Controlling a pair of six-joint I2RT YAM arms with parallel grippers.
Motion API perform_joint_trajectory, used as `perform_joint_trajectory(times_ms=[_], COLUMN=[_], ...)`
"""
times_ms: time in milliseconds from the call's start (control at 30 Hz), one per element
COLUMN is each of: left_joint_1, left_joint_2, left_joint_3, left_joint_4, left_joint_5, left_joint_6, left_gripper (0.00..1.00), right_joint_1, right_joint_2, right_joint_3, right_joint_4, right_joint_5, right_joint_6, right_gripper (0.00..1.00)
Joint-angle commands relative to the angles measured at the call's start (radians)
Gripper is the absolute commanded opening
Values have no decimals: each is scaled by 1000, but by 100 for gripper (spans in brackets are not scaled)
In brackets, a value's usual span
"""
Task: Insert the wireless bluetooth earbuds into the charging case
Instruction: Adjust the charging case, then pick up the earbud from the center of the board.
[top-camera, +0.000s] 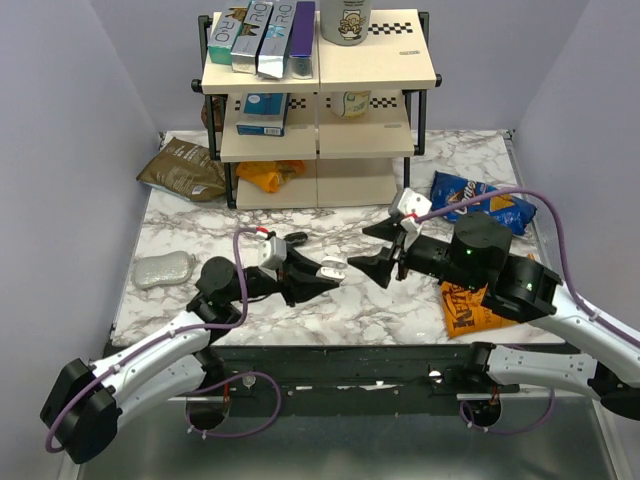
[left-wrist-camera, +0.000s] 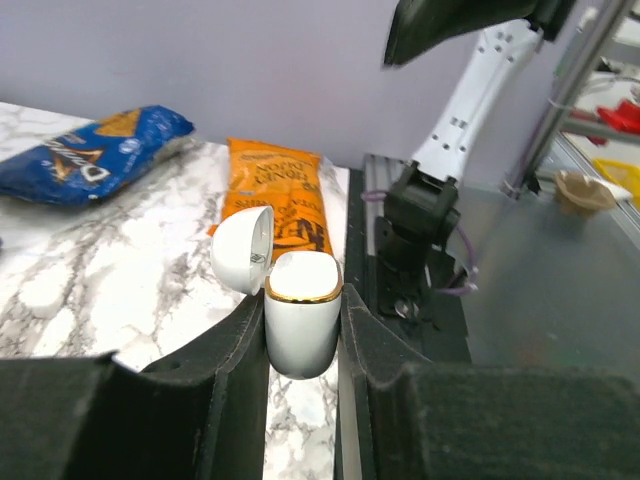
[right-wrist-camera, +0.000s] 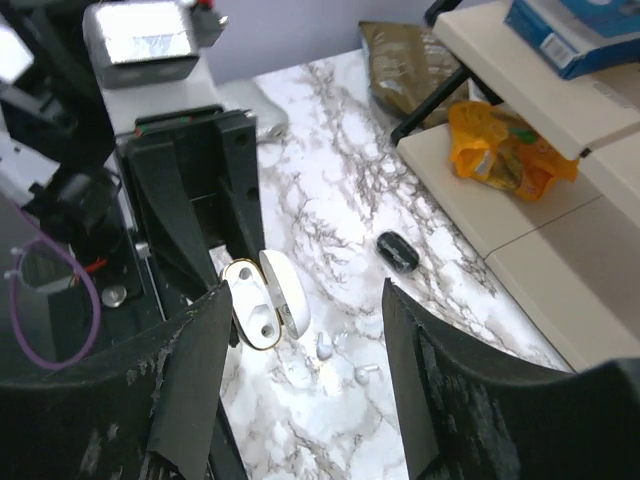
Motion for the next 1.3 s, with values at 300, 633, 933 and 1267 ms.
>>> perform_joint_trajectory(times_ms=[300,633,933,1267], left_joint_1=[-40,-61,-83,-104], left_joint_2=[-271,-380,-460,-469], left_joint_3=[-190,-168,-172,-174], left_joint_4=[231,53,-47,-65], left_joint_5=[-423,-417,-471,-498], left_joint_6=[-9,37,52,64], left_gripper=[0,0,0,0], right_joint_1=[-167,-167,-167,-167], right_joint_2=[19,341,543,597], right_joint_3=[-295,-366,-350,-366], right_joint_4=[125,202,288,357], right_joint_5=[317,193,161,113], right_joint_6=[387,396,471,500], right_gripper=[59,56,55,28])
